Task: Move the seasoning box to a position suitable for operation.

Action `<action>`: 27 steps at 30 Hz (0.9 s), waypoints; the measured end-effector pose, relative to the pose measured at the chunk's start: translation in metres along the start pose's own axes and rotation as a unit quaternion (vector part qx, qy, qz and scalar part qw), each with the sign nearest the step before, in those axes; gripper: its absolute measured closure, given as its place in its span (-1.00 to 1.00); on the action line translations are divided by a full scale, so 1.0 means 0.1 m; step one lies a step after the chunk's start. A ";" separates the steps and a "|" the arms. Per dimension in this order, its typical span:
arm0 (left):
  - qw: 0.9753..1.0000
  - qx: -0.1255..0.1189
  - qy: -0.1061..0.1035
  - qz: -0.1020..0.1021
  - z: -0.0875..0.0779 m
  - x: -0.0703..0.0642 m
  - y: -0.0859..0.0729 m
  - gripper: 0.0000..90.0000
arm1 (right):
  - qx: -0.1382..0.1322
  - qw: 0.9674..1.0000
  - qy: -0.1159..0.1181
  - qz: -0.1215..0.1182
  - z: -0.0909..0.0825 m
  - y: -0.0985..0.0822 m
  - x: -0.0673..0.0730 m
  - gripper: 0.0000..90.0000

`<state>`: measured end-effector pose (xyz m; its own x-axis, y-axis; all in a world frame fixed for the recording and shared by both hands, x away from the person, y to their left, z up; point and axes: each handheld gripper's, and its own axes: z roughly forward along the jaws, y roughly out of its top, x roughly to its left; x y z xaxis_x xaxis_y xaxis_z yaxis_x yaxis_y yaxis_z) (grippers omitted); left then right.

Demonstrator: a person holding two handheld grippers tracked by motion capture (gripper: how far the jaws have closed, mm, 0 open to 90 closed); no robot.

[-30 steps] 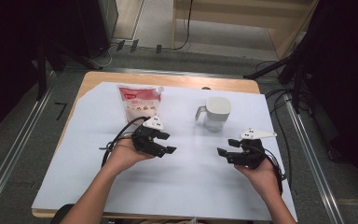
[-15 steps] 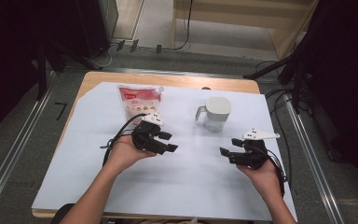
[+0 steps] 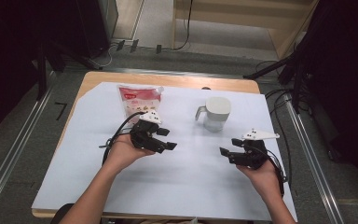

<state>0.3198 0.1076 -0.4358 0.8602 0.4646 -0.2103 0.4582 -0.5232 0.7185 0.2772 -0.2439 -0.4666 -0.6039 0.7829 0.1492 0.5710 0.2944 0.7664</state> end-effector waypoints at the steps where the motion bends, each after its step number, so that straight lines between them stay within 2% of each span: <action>1: 1.000 -0.003 -0.004 0.000 -0.01 0.00 0.01 -0.19 | 0.002 1.000 -0.001 0.000 -0.01 0.00 0.00 -0.19; 3: 1.000 -0.005 -0.009 0.009 -0.02 0.00 0.02 -0.19 | -0.001 1.000 -0.010 0.000 -0.04 0.03 -0.01 -0.19; 8: 1.000 -0.001 -0.006 0.014 -0.02 -0.01 0.02 -0.21 | -0.004 1.000 -0.016 0.010 -0.05 0.07 -0.03 -0.22; 9: 1.000 0.000 -0.011 0.017 -0.02 -0.01 0.02 -0.21 | -0.004 1.000 -0.020 0.013 -0.04 0.09 -0.04 -0.22; 13: 1.000 0.007 -0.014 0.021 -0.04 -0.01 0.02 -0.21 | -0.009 0.999 -0.023 0.029 0.01 0.16 -0.06 -0.29; 15: 1.000 0.008 -0.017 0.021 -0.03 -0.01 0.02 -0.21 | -0.008 0.999 -0.025 0.027 0.01 0.18 -0.06 -0.30; 22: 0.999 0.009 -0.015 0.028 -0.06 -0.03 0.04 -0.21 | -0.001 0.999 -0.035 0.041 0.14 0.33 -0.04 -0.39; 24: 0.999 0.005 -0.020 0.029 -0.06 -0.04 0.03 -0.18 | -0.005 0.998 -0.041 0.046 0.17 0.36 -0.03 -0.45; 25: 0.999 0.006 -0.019 0.039 -0.06 -0.04 0.03 -0.18 | -0.006 0.998 -0.043 0.050 0.18 0.38 -0.03 -0.46; 27: 0.999 0.009 -0.017 0.040 -0.07 -0.04 0.03 -0.18 | -0.006 0.998 -0.045 0.052 0.19 0.39 -0.03 -0.48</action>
<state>0.3159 0.1086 -0.4283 0.9014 0.3960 -0.1750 0.3910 -0.5709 0.7219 0.3126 -0.2244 -0.4492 -0.4894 0.8549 0.1722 0.6208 0.2028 0.7573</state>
